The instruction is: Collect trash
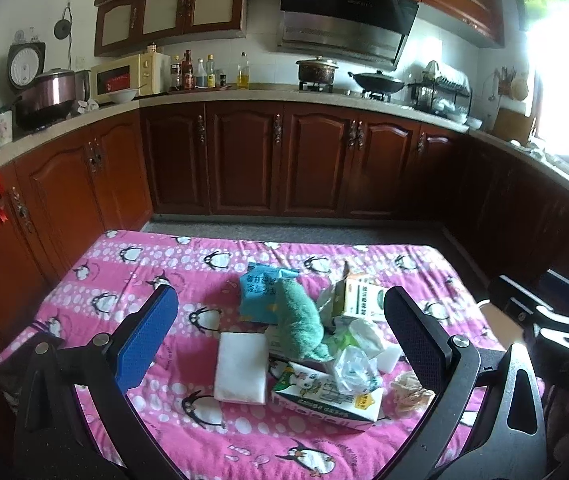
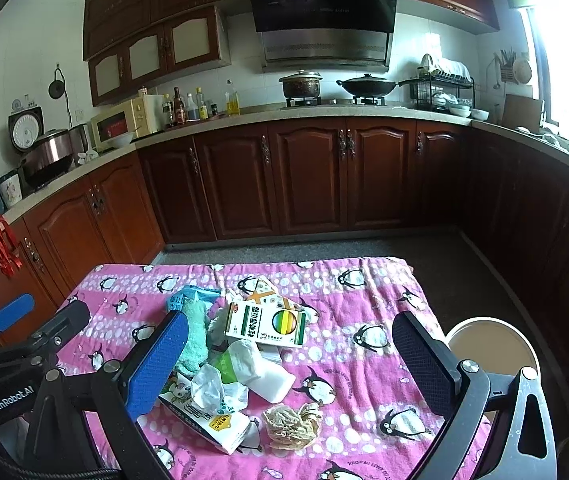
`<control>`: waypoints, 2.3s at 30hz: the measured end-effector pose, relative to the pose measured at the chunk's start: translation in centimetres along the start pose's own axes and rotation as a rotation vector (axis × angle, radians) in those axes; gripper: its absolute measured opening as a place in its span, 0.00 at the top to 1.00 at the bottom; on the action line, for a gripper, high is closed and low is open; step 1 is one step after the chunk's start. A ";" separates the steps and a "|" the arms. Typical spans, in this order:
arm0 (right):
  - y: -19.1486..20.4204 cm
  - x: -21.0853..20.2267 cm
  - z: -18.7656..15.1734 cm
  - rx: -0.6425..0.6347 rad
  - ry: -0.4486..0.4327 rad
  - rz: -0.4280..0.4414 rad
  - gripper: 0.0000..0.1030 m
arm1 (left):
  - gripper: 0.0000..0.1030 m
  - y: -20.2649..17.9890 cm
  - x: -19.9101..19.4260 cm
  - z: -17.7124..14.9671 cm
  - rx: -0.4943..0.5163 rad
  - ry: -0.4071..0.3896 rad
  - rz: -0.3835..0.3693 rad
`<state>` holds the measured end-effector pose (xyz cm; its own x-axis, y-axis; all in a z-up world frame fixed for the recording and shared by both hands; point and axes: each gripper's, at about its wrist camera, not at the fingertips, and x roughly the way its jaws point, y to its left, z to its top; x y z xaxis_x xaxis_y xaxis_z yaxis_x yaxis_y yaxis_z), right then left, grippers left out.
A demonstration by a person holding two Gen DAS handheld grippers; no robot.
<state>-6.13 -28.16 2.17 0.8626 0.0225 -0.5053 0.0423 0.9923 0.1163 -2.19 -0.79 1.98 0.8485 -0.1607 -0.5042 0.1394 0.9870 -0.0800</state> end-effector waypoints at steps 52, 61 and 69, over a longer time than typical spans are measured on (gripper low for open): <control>-0.2 1.5 -0.8 -0.009 0.053 -0.014 0.02 | 0.01 -0.3 1.7 -1.0 0.006 0.038 0.014; -0.4 1.7 -0.8 -0.001 0.050 -0.015 0.02 | 0.01 -0.3 1.8 -1.1 0.005 0.041 0.011; -0.4 1.7 -0.9 -0.004 0.049 -0.015 0.02 | 0.01 -0.3 1.9 -1.2 0.007 0.044 0.008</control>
<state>-5.15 -28.39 0.50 0.8363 0.0135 -0.5481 0.0530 0.9930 0.1054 -1.22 -1.41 0.02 0.8263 -0.1522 -0.5422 0.1364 0.9882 -0.0696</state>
